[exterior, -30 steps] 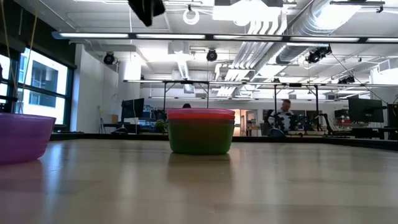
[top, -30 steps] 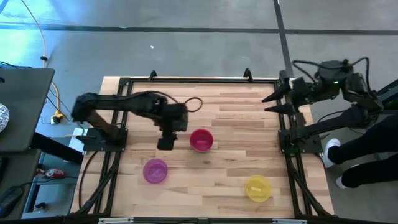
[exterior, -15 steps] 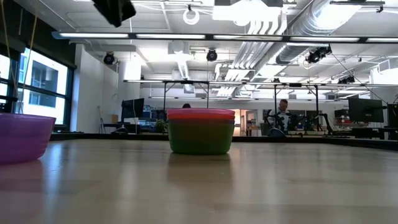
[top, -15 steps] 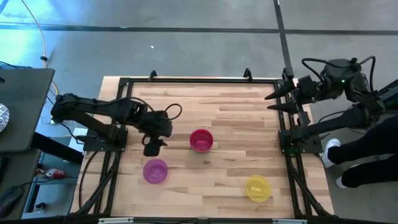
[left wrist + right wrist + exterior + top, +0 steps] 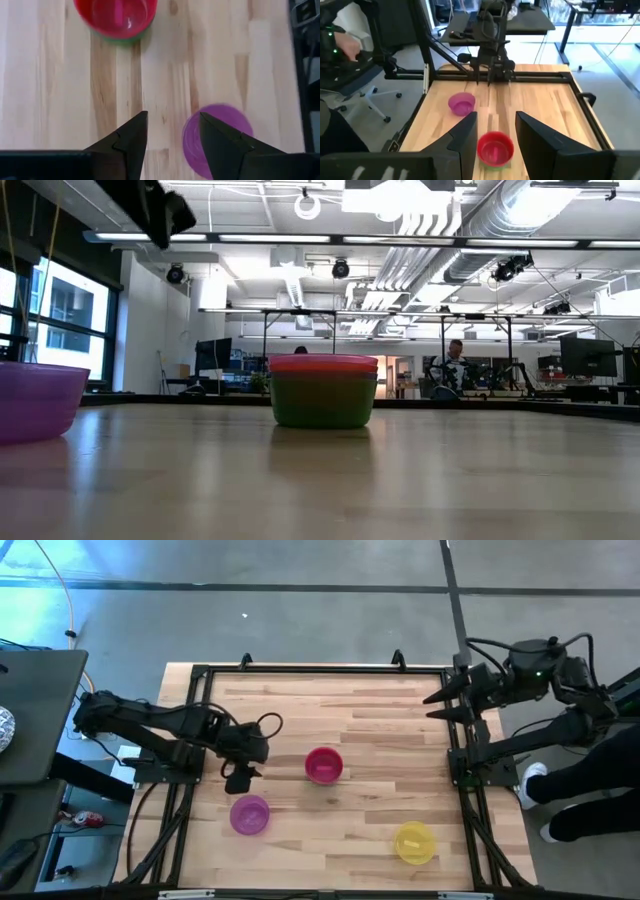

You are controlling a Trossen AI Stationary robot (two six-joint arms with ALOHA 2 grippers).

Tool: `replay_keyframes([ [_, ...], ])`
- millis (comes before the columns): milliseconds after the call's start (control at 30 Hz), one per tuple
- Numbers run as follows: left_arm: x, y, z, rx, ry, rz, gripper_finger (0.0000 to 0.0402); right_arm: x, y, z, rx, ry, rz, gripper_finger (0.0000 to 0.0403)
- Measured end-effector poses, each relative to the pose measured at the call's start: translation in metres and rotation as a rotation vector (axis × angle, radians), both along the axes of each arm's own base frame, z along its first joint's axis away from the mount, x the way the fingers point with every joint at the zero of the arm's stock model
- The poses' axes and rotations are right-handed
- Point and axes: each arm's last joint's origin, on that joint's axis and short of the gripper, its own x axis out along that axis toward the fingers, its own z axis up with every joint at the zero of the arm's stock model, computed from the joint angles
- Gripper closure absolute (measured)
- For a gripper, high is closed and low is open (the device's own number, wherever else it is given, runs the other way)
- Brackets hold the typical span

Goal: Nest bowls inside each other
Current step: Stack the purple bowl on the pink bowl

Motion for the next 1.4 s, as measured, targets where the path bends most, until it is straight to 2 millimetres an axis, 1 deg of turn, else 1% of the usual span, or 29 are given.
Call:
replay_keyframes([
  [133, -0.005, -0.001, -0.019, -0.017, 0.075, -0.002, 0.024, 0.0, 0.0, -0.002, -0.003, 0.019, -0.015, 0.0277],
  [267, -0.008, -0.006, -0.035, -0.024, 0.135, -0.012, 0.024, 0.0, 0.0, -0.002, -0.003, 0.02, -0.016, 0.0277],
  [533, -0.017, -0.021, -0.057, -0.057, 0.207, -0.057, 0.0241, -0.001, 0.0, -0.002, -0.005, 0.018, -0.015, 0.0277],
  [733, -0.018, -0.029, -0.068, -0.08, 0.205, -0.061, 0.0241, -0.001, 0.0, -0.002, -0.006, 0.018, -0.015, 0.0277],
  [867, -0.015, -0.033, -0.075, -0.078, 0.223, -0.069, 0.0241, -0.001, 0.0, -0.002, -0.005, 0.018, -0.015, 0.0277],
  [1200, 0.003, -0.038, -0.099, -0.057, 0.296, -0.109, 0.0241, -0.001, 0.0, -0.002, -0.001, 0.018, -0.017, 0.0277],
  [1400, 0.01, -0.039, -0.111, -0.049, 0.331, -0.114, 0.0241, -0.001, 0.0, -0.002, 0.004, 0.018, -0.018, 0.0277],
])
